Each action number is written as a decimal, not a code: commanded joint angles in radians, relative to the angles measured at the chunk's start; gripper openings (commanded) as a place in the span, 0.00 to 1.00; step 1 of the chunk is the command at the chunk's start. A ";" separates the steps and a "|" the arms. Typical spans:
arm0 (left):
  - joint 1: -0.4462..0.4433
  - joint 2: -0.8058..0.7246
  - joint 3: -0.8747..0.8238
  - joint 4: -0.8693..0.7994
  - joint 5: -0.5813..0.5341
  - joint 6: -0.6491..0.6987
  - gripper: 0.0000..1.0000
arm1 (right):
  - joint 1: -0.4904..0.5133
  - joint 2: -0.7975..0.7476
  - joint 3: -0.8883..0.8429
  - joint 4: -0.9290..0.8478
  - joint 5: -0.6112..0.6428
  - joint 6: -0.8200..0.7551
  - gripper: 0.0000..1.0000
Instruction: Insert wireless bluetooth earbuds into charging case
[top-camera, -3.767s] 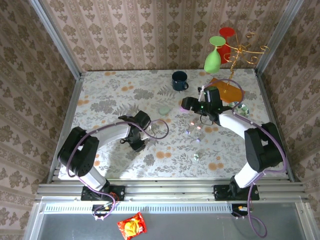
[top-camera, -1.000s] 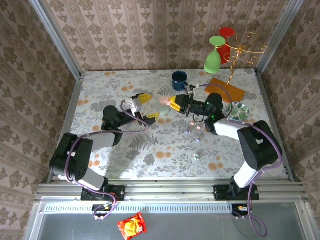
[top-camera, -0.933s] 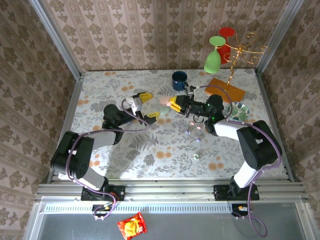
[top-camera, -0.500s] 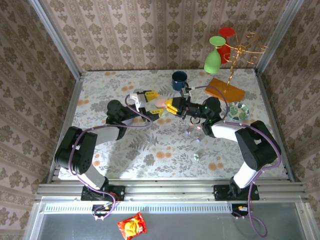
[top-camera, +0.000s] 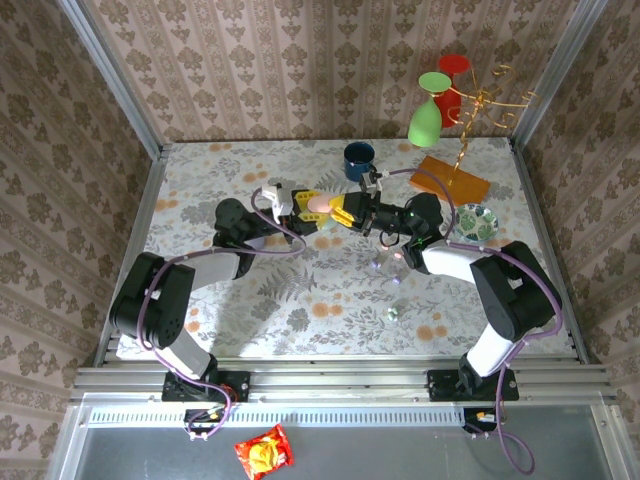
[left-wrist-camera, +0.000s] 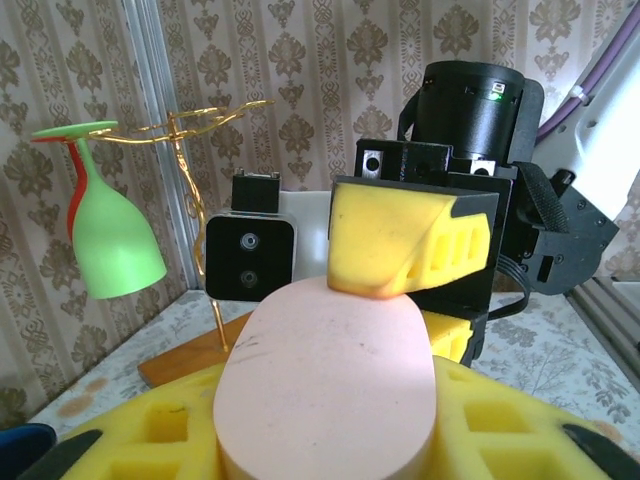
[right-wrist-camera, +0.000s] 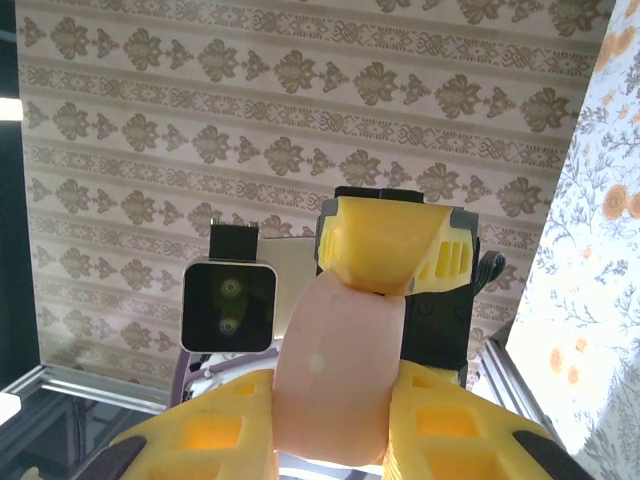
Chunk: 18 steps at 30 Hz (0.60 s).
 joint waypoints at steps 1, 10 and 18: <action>0.006 0.009 0.006 0.029 0.021 0.029 0.29 | 0.000 -0.017 0.026 0.028 -0.004 -0.013 0.30; 0.005 0.017 0.000 0.026 0.021 0.061 0.25 | 0.023 -0.026 0.066 -0.300 0.005 -0.165 0.42; 0.005 0.021 -0.009 0.026 0.028 0.072 0.25 | 0.021 -0.028 0.096 -0.395 0.002 -0.217 0.44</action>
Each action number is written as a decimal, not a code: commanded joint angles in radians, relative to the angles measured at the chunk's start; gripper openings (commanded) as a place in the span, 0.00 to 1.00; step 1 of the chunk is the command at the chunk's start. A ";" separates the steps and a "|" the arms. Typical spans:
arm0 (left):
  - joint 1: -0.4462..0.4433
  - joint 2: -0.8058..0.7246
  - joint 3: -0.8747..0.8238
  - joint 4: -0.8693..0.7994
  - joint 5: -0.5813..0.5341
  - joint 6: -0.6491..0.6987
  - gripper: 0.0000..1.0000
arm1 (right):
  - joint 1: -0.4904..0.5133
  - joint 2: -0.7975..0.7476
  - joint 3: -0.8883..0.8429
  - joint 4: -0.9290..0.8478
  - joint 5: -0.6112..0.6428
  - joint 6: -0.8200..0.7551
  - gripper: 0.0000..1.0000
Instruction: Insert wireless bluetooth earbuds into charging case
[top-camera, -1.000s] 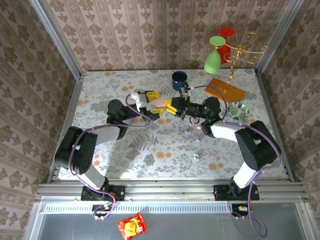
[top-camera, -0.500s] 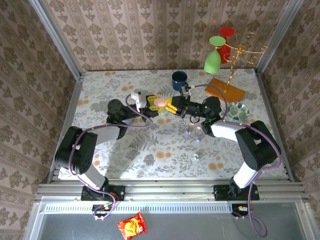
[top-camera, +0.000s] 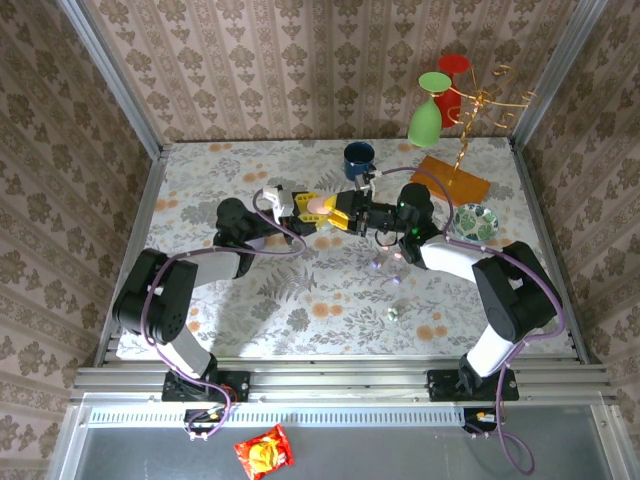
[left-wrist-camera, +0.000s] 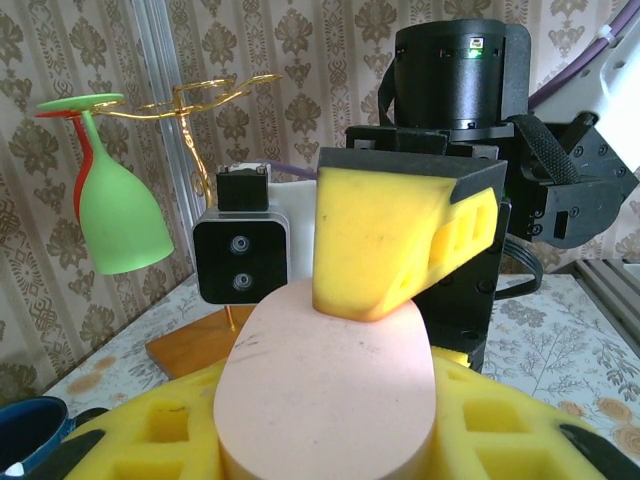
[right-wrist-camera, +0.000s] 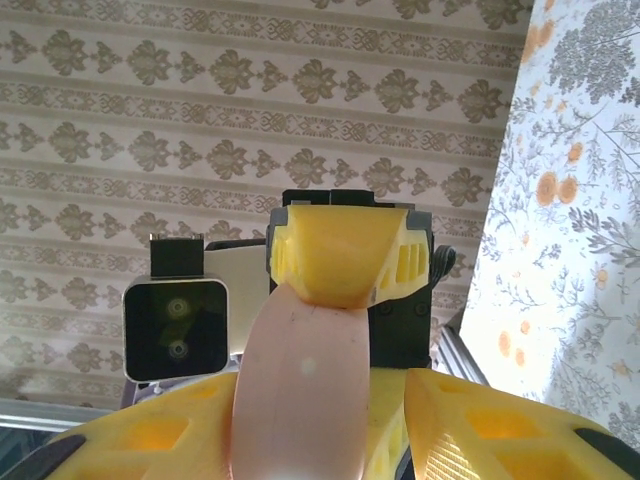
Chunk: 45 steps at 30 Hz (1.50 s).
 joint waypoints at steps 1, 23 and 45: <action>-0.004 -0.012 -0.011 0.042 0.020 0.034 0.25 | 0.003 -0.032 0.030 -0.138 0.001 -0.082 0.40; 0.039 -0.045 -0.011 0.045 -0.014 -0.101 0.76 | -0.030 -0.077 0.047 0.079 0.000 0.177 0.12; -0.016 -0.008 0.095 0.045 0.002 -0.211 0.55 | -0.029 -0.062 0.024 0.151 -0.022 0.189 0.12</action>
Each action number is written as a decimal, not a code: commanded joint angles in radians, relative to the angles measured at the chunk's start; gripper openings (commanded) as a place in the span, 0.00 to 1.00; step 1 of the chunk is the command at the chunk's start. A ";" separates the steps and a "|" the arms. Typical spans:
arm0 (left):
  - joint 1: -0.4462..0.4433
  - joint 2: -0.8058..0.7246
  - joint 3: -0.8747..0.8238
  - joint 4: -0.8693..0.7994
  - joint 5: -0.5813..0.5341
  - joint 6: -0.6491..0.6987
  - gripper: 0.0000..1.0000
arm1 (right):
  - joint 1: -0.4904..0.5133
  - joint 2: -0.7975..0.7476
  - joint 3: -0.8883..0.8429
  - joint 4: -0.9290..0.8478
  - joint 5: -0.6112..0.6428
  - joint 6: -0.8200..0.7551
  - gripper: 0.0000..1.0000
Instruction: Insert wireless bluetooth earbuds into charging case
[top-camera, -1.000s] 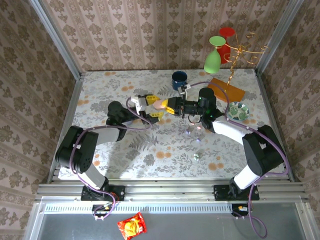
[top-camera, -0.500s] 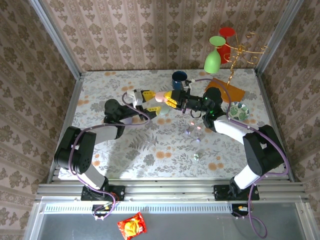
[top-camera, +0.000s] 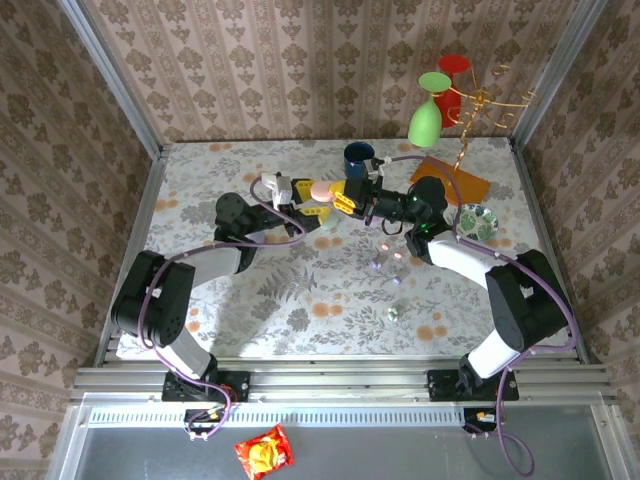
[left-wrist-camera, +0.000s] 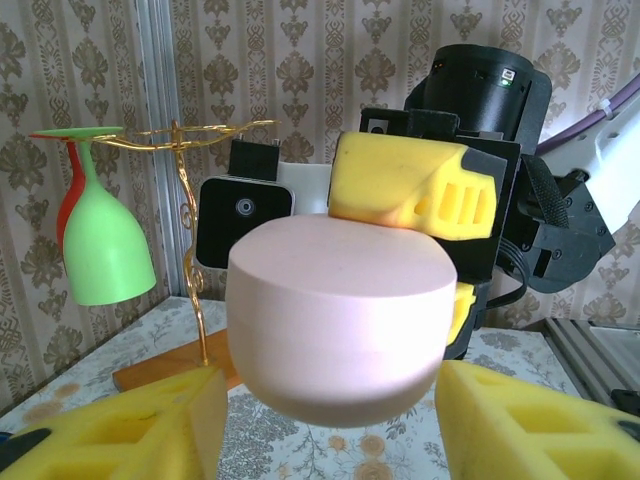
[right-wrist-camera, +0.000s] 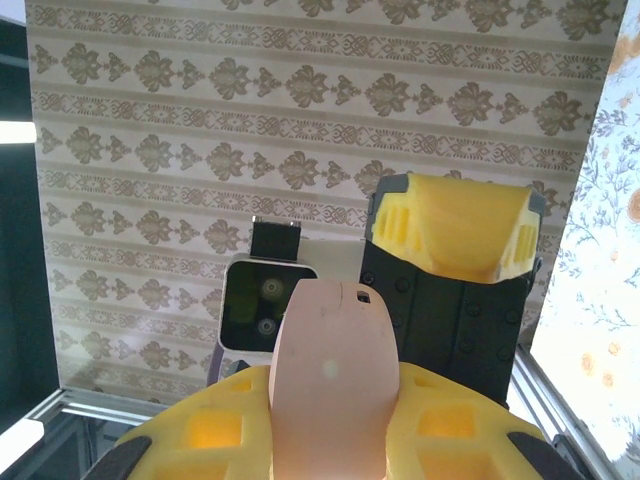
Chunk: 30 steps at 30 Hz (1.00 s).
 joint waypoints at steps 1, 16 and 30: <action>-0.002 0.009 0.029 0.030 0.020 -0.020 0.55 | -0.002 0.013 -0.012 0.067 -0.022 0.013 0.11; -0.028 -0.014 0.021 0.030 -0.015 0.025 0.55 | -0.005 0.020 -0.018 0.040 -0.028 -0.006 0.12; -0.017 -0.020 0.018 0.029 0.008 0.032 0.45 | -0.003 0.007 -0.024 0.015 -0.028 -0.017 0.12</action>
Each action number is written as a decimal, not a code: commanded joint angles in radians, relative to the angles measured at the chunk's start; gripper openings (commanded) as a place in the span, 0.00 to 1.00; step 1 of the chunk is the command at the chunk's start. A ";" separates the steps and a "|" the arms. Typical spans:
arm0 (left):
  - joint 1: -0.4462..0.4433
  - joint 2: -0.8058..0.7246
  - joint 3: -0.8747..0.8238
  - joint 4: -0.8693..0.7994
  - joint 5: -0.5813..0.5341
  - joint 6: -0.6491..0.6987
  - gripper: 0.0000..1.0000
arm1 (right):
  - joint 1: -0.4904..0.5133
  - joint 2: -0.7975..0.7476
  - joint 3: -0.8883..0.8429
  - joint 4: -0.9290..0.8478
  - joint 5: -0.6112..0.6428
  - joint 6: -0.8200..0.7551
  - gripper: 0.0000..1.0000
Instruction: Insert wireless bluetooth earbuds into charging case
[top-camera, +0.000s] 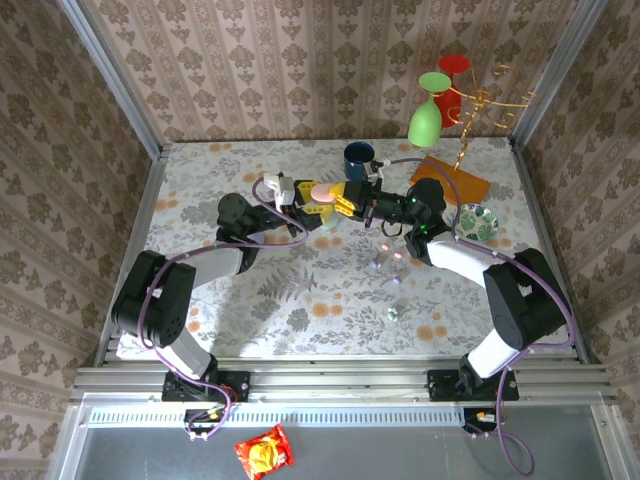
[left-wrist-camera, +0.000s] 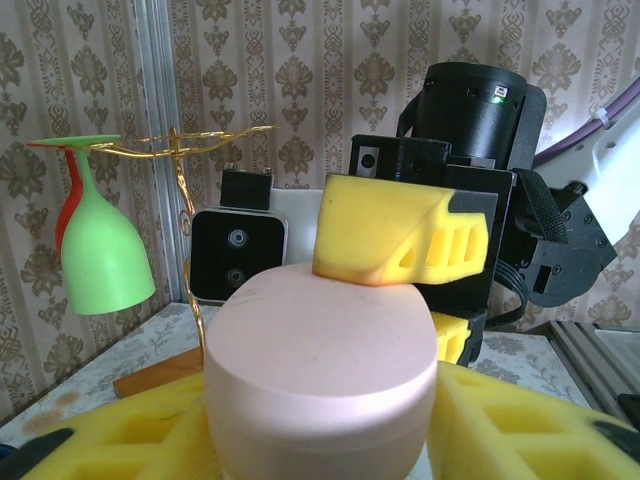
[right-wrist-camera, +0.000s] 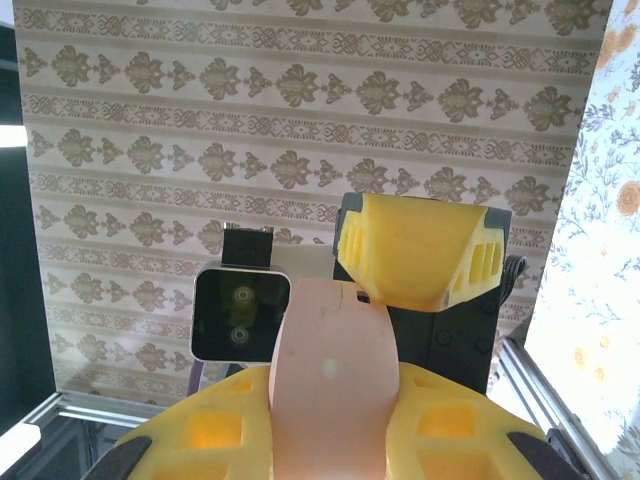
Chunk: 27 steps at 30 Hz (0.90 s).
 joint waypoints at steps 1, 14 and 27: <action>0.002 -0.021 0.015 0.030 0.029 0.013 0.44 | -0.001 -0.003 -0.010 0.012 -0.022 -0.015 0.12; -0.008 -0.022 0.014 0.030 0.036 0.039 0.49 | -0.002 0.006 -0.009 0.004 -0.030 -0.010 0.12; -0.010 -0.028 0.008 0.030 0.053 0.059 0.35 | -0.002 0.004 -0.015 -0.039 -0.032 -0.028 0.13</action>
